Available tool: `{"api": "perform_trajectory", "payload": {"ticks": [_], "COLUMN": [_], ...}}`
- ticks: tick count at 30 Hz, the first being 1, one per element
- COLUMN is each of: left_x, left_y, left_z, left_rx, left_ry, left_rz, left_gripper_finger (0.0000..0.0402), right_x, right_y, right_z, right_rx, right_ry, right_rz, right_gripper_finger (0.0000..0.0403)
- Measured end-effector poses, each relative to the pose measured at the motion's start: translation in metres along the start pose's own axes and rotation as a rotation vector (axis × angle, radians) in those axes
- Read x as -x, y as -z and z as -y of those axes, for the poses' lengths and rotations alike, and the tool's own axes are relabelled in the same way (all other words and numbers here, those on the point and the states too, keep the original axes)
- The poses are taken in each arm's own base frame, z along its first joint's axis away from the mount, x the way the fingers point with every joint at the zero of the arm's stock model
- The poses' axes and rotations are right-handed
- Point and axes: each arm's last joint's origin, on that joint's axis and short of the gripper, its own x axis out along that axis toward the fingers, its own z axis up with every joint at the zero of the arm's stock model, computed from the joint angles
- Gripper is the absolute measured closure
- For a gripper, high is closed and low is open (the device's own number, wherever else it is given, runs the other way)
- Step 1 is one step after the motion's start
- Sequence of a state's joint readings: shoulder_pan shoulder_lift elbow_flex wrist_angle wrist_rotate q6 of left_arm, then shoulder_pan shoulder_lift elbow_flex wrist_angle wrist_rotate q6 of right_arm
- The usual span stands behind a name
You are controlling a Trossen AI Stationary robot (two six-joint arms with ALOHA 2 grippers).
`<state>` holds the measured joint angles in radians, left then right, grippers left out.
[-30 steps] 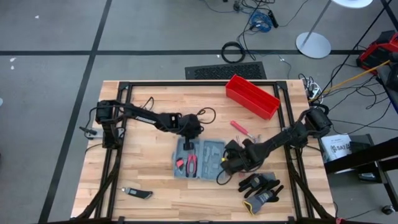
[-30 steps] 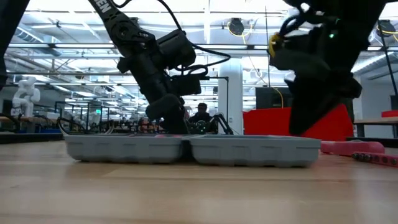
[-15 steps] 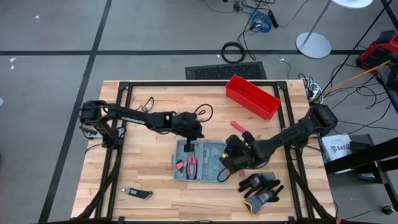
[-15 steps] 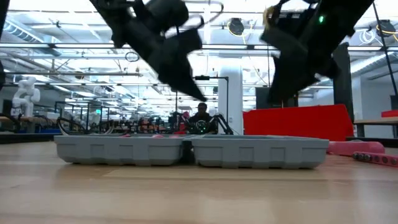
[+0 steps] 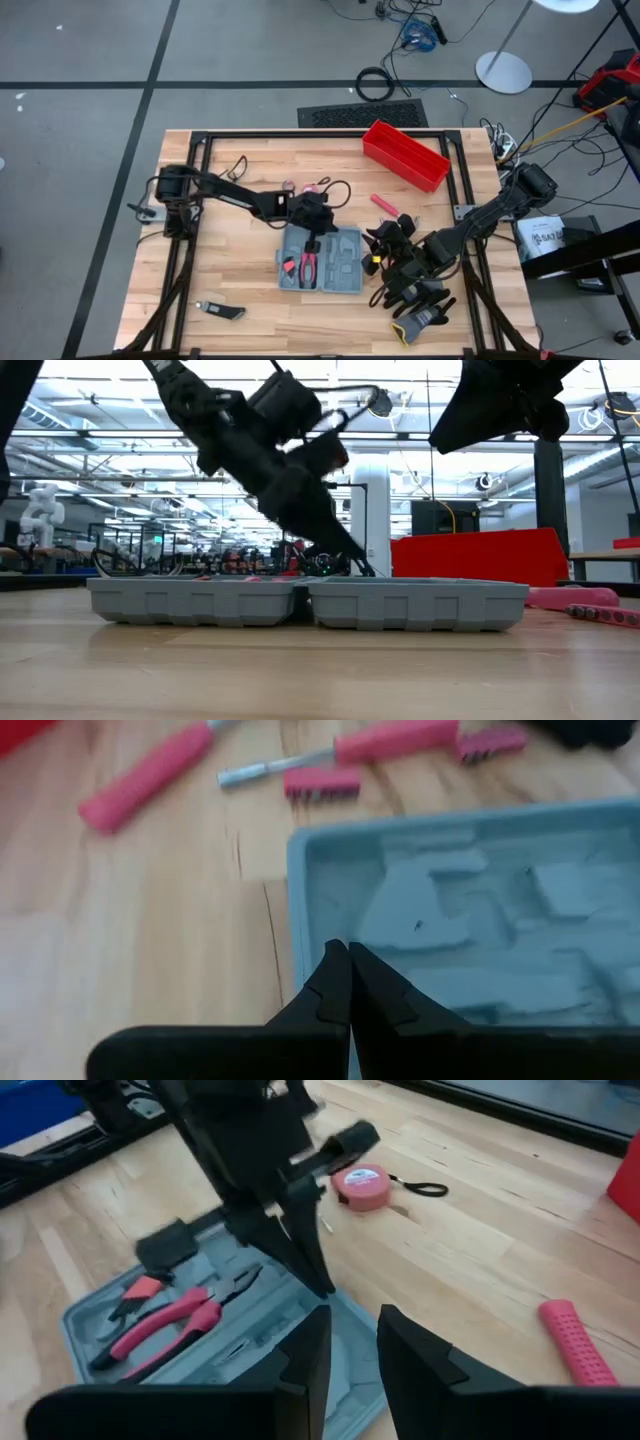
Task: Prefit tool cases
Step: Adjust the hex key on the toolbox
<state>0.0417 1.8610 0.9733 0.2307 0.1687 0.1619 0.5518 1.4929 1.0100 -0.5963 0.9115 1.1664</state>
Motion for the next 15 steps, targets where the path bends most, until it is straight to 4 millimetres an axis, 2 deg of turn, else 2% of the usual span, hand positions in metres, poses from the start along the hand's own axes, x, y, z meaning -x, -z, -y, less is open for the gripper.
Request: {"api": "perform_trajectory", "payload": {"ticks": [6,15], "left_x": [-0.014,-0.029], "left_y": [0.008,0.020], "left_z": [0.006,-0.009], "left_rx": [0.015,0.110], "left_ry": [0.010,-0.249], "left_rz": [-0.004,0.008], "left_gripper_finger": [0.0400,0.0400], "right_x": [0.000,0.000], "right_y": [0.000,0.000], "right_z": [0.000,-0.001], "right_rx": [0.003,0.000], "right_ry": [-0.003,-0.006], "right_rz": [0.000,0.002], "right_gripper_finger": [0.0328,0.0328]}}
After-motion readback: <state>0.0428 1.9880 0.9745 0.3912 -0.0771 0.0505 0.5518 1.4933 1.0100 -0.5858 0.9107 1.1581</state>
